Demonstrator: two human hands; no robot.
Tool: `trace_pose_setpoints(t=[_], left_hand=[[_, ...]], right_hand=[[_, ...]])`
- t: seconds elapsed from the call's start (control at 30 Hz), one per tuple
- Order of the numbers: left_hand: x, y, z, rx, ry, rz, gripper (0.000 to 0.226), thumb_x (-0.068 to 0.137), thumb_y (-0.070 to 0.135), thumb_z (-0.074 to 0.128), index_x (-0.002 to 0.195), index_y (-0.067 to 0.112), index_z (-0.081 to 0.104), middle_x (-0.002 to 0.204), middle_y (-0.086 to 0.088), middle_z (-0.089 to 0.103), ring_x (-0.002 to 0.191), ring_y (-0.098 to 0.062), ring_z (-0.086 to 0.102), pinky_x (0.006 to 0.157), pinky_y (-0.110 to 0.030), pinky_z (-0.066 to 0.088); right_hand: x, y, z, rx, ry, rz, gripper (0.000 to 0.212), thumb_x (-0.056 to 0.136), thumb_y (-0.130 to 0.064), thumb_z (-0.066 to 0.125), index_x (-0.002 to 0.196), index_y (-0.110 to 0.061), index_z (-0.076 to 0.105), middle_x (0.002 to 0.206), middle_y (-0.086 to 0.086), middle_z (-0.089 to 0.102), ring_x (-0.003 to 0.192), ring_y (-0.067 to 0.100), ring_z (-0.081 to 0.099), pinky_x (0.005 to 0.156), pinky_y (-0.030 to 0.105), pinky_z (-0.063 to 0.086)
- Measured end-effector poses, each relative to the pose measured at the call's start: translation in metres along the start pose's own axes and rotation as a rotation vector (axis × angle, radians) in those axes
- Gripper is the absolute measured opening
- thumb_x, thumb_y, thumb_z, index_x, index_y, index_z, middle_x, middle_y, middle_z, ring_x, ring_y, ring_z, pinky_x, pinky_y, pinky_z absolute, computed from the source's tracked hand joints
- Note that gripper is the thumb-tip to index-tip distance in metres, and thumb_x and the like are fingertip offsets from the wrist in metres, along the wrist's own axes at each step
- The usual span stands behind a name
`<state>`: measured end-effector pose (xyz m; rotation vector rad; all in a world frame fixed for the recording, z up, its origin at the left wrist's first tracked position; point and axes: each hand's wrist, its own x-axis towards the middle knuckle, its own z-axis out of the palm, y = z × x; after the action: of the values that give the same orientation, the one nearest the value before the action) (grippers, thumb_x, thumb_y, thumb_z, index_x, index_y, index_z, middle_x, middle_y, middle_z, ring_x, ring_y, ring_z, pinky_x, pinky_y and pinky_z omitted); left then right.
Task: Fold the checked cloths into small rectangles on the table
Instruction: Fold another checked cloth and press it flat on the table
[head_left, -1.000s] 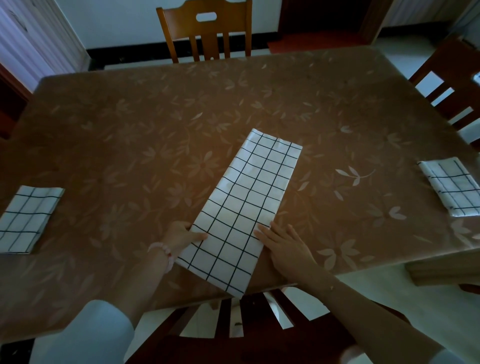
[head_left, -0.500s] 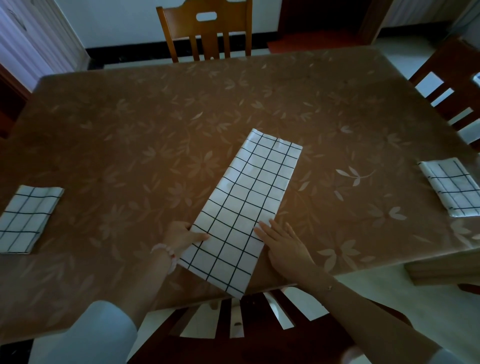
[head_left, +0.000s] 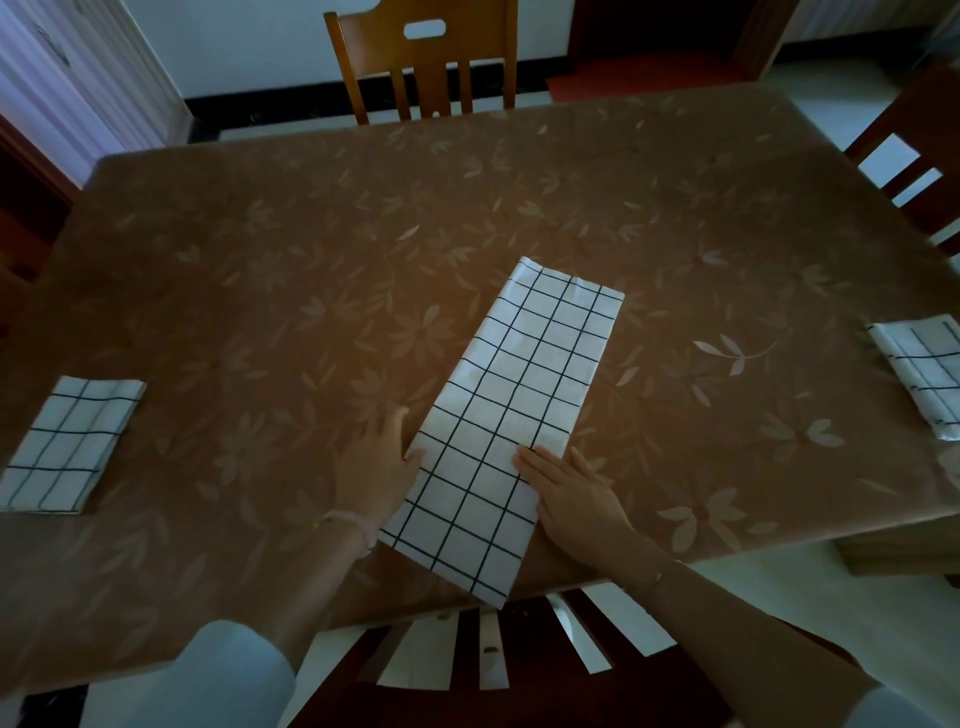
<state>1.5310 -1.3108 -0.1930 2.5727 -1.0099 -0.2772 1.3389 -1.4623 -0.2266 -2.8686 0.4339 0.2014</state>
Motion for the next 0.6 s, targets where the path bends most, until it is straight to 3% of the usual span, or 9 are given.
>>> trace_pose_setpoints(t=[0.07, 0.17, 0.23, 0.3, 0.4, 0.6], left_hand=[[0.005, 0.000, 0.006, 0.225, 0.127, 0.362, 0.042, 0.083, 0.014, 0.066, 0.124, 0.012, 0.055, 0.119, -0.002, 0.059, 0.111, -0.024, 0.056, 0.091, -0.035, 0.046], [0.011, 0.005, 0.031, 0.305, -0.014, 0.585, 0.044, 0.083, 0.011, 0.064, 0.126, 0.008, 0.056, 0.129, -0.005, 0.058, 0.122, -0.022, 0.053, 0.101, -0.036, 0.041], [0.010, 0.005, 0.043, 0.364, -0.138, 0.562, 0.042, 0.099, 0.027, 0.035, 0.135, 0.008, 0.047, 0.139, -0.005, 0.050, 0.131, -0.020, 0.044, 0.108, -0.040, 0.031], [0.009, -0.008, 0.053, 0.423, -0.210, 0.533, 0.055, 0.102, 0.038, 0.010, 0.142, 0.009, 0.035, 0.147, -0.005, 0.040, 0.136, -0.018, 0.035, 0.115, -0.038, 0.023], [0.007, -0.033, 0.051, 0.470, -0.231, 0.536, 0.056, 0.101, 0.042, 0.008, 0.146, 0.012, 0.022, 0.152, -0.003, 0.028, 0.141, -0.015, 0.022, 0.113, -0.037, 0.011], [-0.003, -0.079, 0.036, 0.442, -0.140, 0.507, 0.054, 0.101, 0.039, 0.009, 0.148, 0.014, 0.021, 0.154, -0.002, 0.022, 0.144, -0.015, 0.008, 0.114, -0.045, 0.010]], right_hand=[[0.000, 0.000, 0.002, -0.003, 0.012, -0.008, 0.056, 0.076, -0.024, 0.032, 0.124, -0.017, 0.061, 0.129, -0.003, 0.060, 0.119, 0.013, 0.057, 0.095, 0.040, 0.046], [0.001, 0.001, 0.004, -0.005, 0.053, -0.021, 0.057, 0.076, -0.023, 0.032, 0.124, -0.017, 0.061, 0.129, -0.003, 0.060, 0.119, 0.013, 0.056, 0.096, 0.039, 0.045], [0.001, 0.001, 0.004, -0.015, 0.072, -0.028, 0.057, 0.075, -0.022, 0.032, 0.123, -0.017, 0.062, 0.128, -0.003, 0.060, 0.118, 0.012, 0.057, 0.095, 0.039, 0.046], [0.001, 0.002, 0.006, -0.016, 0.089, -0.031, 0.057, 0.074, -0.021, 0.032, 0.122, -0.017, 0.063, 0.127, -0.003, 0.061, 0.117, 0.013, 0.058, 0.094, 0.039, 0.047], [0.002, 0.003, 0.008, -0.020, 0.099, -0.033, 0.057, 0.075, -0.019, 0.032, 0.122, -0.017, 0.063, 0.127, -0.003, 0.061, 0.117, 0.013, 0.058, 0.093, 0.040, 0.048], [0.001, 0.004, 0.009, -0.033, 0.109, -0.024, 0.060, 0.073, -0.014, 0.032, 0.125, -0.016, 0.060, 0.130, -0.002, 0.059, 0.120, 0.015, 0.056, 0.096, 0.042, 0.046]])
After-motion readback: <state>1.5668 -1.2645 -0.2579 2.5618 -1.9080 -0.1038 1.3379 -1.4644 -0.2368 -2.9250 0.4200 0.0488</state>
